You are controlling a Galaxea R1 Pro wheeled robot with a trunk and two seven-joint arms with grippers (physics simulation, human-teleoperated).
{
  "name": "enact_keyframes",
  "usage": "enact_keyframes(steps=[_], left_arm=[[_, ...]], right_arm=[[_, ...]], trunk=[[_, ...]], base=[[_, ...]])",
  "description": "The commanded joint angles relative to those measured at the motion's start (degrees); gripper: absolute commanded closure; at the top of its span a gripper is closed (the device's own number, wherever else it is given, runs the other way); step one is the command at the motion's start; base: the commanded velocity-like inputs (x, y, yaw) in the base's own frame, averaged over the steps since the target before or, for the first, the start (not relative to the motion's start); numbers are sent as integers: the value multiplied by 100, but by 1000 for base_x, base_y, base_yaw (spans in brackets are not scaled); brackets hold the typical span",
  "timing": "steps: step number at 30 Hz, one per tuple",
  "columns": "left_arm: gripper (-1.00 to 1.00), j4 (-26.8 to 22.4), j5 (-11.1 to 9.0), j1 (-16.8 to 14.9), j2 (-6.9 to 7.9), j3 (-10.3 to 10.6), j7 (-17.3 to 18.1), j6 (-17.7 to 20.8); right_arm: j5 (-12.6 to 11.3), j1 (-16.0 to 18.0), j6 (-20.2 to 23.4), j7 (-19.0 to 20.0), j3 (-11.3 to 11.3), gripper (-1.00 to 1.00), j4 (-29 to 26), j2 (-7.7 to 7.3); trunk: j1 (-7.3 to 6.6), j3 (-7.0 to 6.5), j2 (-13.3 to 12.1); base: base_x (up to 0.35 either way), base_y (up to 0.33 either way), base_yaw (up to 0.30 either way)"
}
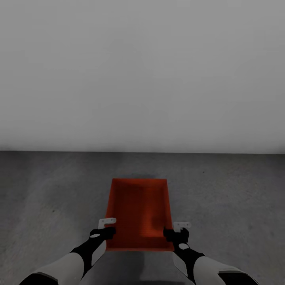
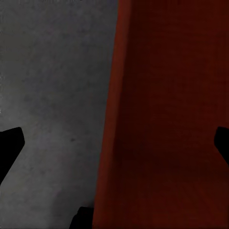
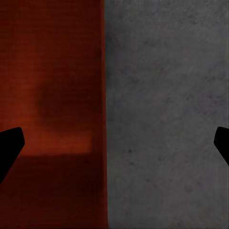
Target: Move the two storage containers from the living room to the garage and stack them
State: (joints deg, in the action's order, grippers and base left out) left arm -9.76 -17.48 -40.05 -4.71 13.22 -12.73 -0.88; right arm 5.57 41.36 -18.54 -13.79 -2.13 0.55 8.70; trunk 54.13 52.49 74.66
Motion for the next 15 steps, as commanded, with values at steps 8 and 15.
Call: enact_keyframes(steps=[8, 15], left_arm=[[-100, 0, -54, -2, 5, 50, -28, -9], [-100, 0, -60, -2, 5, 49, -28, -9]], right_arm=[[59, 3, -9, -36, -24, -100, 6, 0], [59, 3, -6, -35, -24, -100, 6, -1]], trunk=[[-176, -141, -320], [-330, -267, -601]], base=[[0, 0, 0], [0, 0, 0]])
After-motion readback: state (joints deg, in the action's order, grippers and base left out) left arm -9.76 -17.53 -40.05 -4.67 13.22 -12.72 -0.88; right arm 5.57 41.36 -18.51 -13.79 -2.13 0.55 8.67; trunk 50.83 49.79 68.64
